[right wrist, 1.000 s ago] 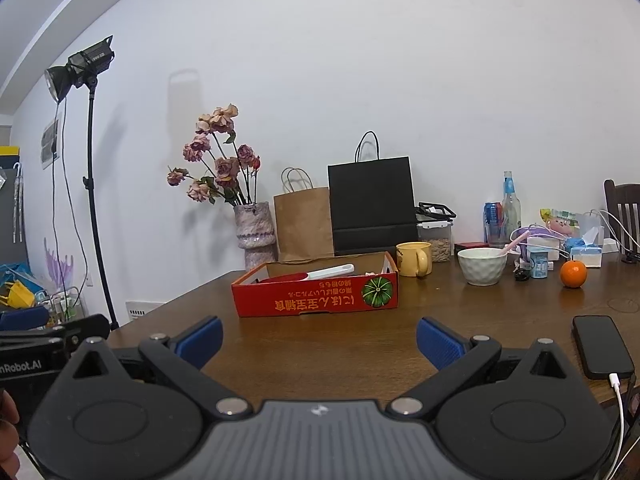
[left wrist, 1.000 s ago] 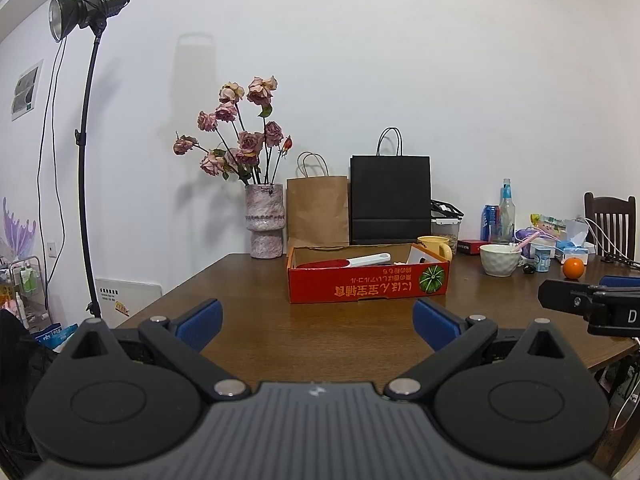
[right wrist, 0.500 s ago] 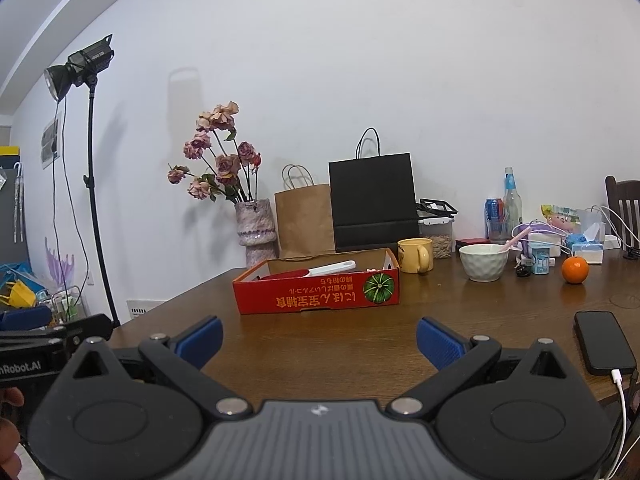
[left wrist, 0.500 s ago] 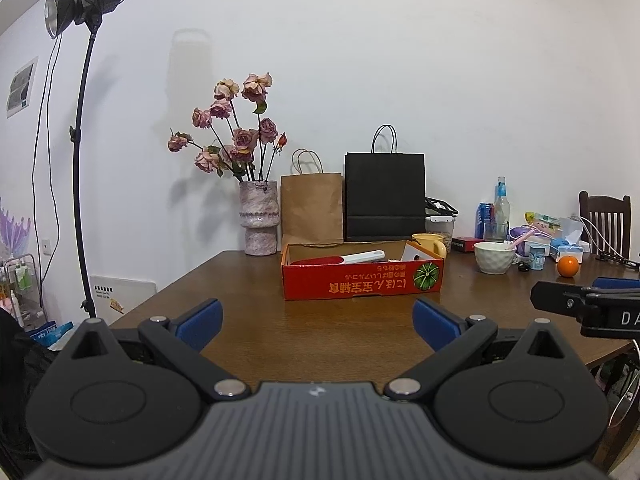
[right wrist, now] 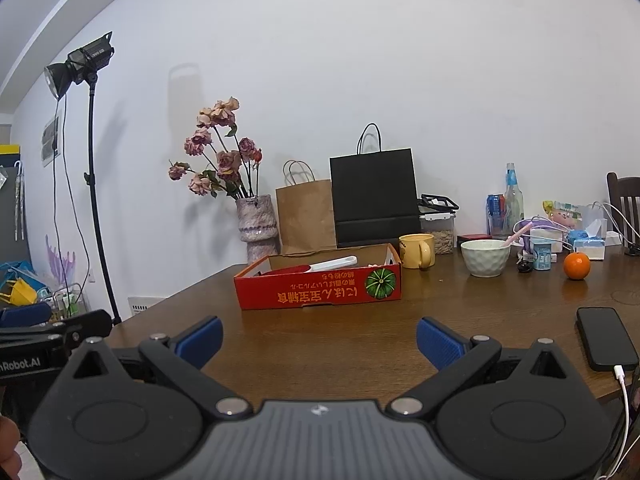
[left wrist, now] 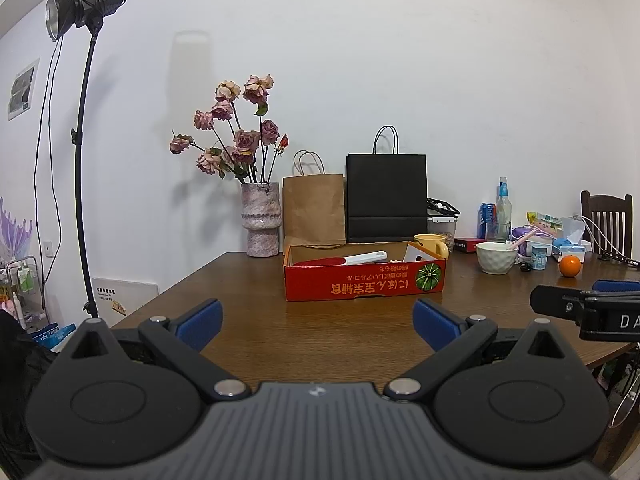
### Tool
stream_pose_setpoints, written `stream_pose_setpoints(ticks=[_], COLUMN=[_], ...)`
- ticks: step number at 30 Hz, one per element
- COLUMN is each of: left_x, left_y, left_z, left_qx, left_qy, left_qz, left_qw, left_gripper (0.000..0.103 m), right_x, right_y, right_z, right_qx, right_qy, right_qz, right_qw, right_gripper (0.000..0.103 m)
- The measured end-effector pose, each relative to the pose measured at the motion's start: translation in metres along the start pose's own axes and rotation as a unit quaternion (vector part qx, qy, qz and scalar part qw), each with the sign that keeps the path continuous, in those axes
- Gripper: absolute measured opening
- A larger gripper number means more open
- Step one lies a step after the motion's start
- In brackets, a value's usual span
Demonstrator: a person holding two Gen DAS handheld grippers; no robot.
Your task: Organize rigid objects
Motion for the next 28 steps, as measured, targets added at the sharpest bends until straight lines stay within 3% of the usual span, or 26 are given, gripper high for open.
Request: stream_pose_setpoints(ticks=[22,28], left_x=[0.0013,0.0043], left_y=[-0.0001,-0.0073], left_z=[0.0013,0.0012], left_qx=[0.003,0.021], left_qy=[0.005,-0.001], left_qz=[-0.002,0.013], left_qw=[1.0000,0.9997], left_gripper=[0.103,0.103], right_x=[0.0019,0.0063], right_y=[-0.0001,0.0004], right_z=[0.0016,0.0042], right_qx=[-0.001,-0.002], right_qy=[0.004,0.010], right_qz=[0.000,0.000], right_qw=[1.000,1.000], right_gripper=[0.103,0.103])
Point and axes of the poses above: each gripper's, at about its wrist camera, not at the fingertips, and z roughly the way its jaws point, y to its left, x to its underside, the point moved 9 cm from there along z, roughly the way its jaws point, and after that the axes turned 12 degrees about z, right-handed, at the moved point
